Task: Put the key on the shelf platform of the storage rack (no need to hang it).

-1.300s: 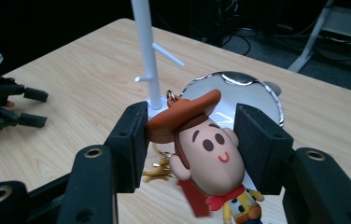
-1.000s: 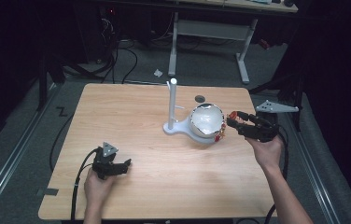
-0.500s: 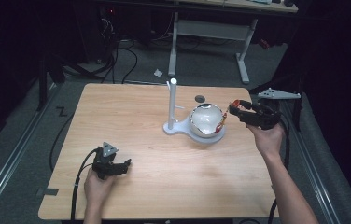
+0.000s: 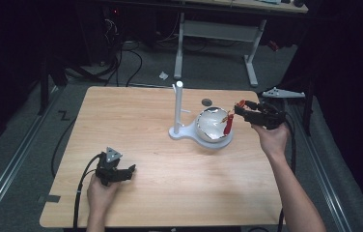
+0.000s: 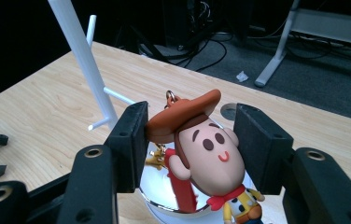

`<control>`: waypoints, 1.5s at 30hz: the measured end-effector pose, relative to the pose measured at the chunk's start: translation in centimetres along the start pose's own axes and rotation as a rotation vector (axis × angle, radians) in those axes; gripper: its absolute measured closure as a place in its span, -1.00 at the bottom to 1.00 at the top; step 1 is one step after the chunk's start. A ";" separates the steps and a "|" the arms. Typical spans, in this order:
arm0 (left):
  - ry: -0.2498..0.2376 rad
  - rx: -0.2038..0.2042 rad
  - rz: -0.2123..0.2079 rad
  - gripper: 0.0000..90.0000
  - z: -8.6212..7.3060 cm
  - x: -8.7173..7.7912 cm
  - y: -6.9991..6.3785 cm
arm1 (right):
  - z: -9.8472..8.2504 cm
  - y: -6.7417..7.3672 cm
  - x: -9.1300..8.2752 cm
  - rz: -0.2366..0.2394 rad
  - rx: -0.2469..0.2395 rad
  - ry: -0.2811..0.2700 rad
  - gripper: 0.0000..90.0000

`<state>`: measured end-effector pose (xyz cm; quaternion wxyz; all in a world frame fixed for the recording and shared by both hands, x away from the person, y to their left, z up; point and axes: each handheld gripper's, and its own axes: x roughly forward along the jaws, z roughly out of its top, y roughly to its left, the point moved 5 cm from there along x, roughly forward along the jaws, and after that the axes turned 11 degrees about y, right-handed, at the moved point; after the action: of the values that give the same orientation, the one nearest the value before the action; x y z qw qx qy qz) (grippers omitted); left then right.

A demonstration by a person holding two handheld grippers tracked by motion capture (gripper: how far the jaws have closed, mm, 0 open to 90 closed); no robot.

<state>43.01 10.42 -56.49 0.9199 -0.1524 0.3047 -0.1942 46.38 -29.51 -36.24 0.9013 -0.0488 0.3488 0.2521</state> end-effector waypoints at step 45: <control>0.002 0.002 0.001 -0.54 0.0 0.0 0.0 | 0.1 0.5 4.8 0.029 0.009 0.061 0.04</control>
<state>42.99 10.42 -56.50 0.9199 -0.1510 0.3053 -0.1943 49.24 -27.02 -39.23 0.8867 -0.0473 0.3781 0.2620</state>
